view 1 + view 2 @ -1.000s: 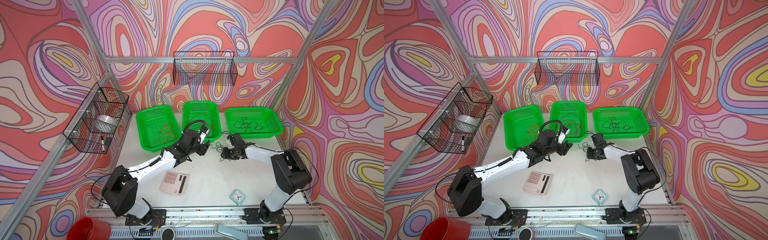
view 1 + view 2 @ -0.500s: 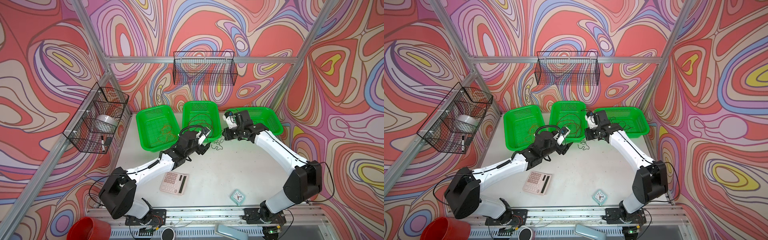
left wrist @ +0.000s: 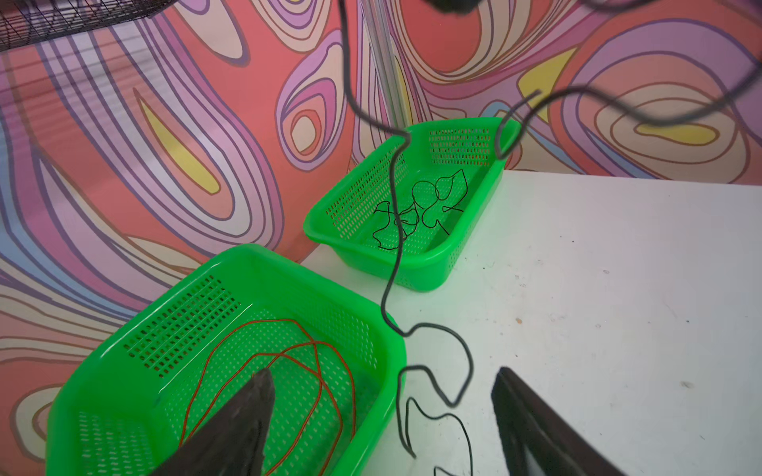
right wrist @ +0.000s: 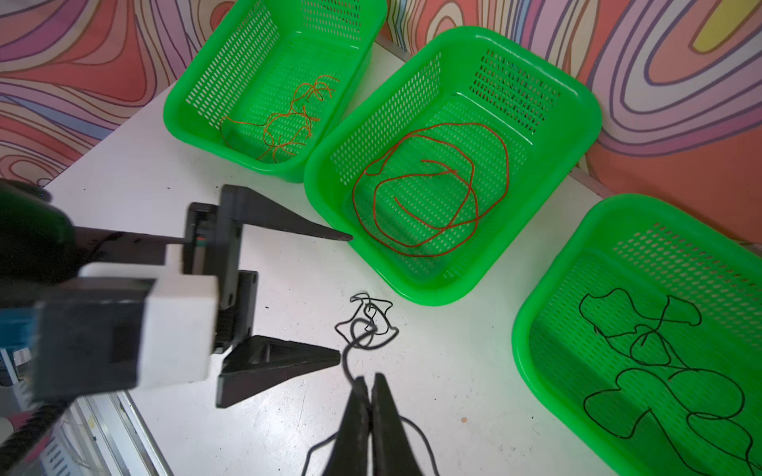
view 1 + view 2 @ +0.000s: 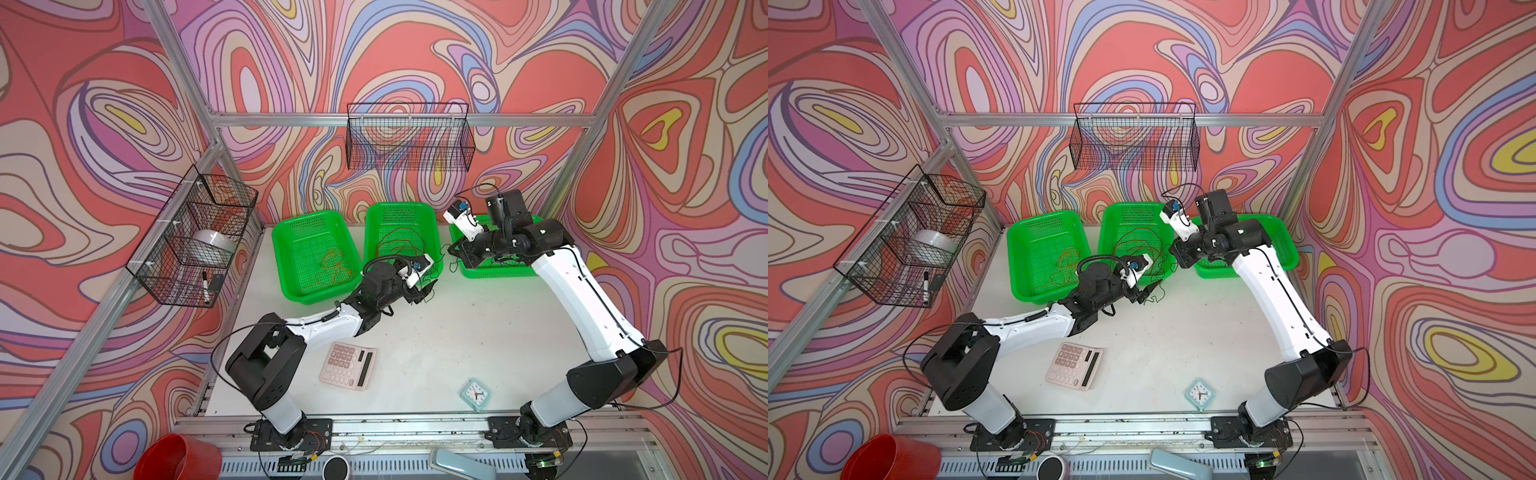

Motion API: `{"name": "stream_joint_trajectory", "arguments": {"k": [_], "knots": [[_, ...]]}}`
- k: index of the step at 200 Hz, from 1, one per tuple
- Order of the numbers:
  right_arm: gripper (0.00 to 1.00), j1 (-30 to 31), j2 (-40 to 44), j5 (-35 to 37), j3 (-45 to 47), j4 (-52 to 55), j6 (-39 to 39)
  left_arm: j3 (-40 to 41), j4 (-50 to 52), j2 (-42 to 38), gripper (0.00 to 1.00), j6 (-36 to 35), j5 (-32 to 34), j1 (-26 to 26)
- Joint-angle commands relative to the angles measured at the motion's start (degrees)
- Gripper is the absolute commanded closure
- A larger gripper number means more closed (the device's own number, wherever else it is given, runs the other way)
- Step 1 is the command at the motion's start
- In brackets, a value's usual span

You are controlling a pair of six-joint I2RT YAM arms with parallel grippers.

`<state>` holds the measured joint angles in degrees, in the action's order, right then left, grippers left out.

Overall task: Untangle and sort cables by color
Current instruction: Pick up the cable from the center of the table, then place the cable into the container.

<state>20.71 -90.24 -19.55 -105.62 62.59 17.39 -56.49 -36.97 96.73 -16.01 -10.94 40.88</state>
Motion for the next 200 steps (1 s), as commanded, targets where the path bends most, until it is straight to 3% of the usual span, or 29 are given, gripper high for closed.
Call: {"name": "stream_joint_trajectory", "arguments": {"k": [1,36,69,86,119,134,177,200], "knots": [[1.0,0.3,1.9,-1.8,-1.8,1.8,3.1,-4.7,-7.3,3.5,0.17,3.4,-1.3,-0.6],[1.0,0.1,6.3,3.6,-0.7,-4.9,2.4,-10.9,-7.3,9.9,0.34,7.5,-7.0,-2.3],[1.0,-2.7,9.6,10.2,1.3,-10.8,-0.4,-20.2,-4.0,14.5,0.8,9.6,-11.3,-3.1],[1.0,-5.1,11.9,15.8,4.4,-15.1,-3.0,-26.8,0.7,16.8,0.94,9.9,-11.5,-3.1],[1.0,-9.6,17.6,26.2,13.7,-25.4,-7.1,-41.9,7.8,22.3,1.0,13.7,-10.9,-3.1],[1.0,-11.4,19.2,26.2,18.3,-29.5,-8.5,-50.2,9.8,26.3,1.0,15.8,-11.1,-3.0],[1.0,-12.1,21.1,35.4,29.3,-44.1,-12.2,-80.2,15.0,43.8,1.0,19.3,-8.9,-1.0],[1.0,-13.6,21.5,36.9,34.2,-52.4,-13.1,-96.4,16.4,53.8,1.0,19.8,-4.8,0.7]]}}
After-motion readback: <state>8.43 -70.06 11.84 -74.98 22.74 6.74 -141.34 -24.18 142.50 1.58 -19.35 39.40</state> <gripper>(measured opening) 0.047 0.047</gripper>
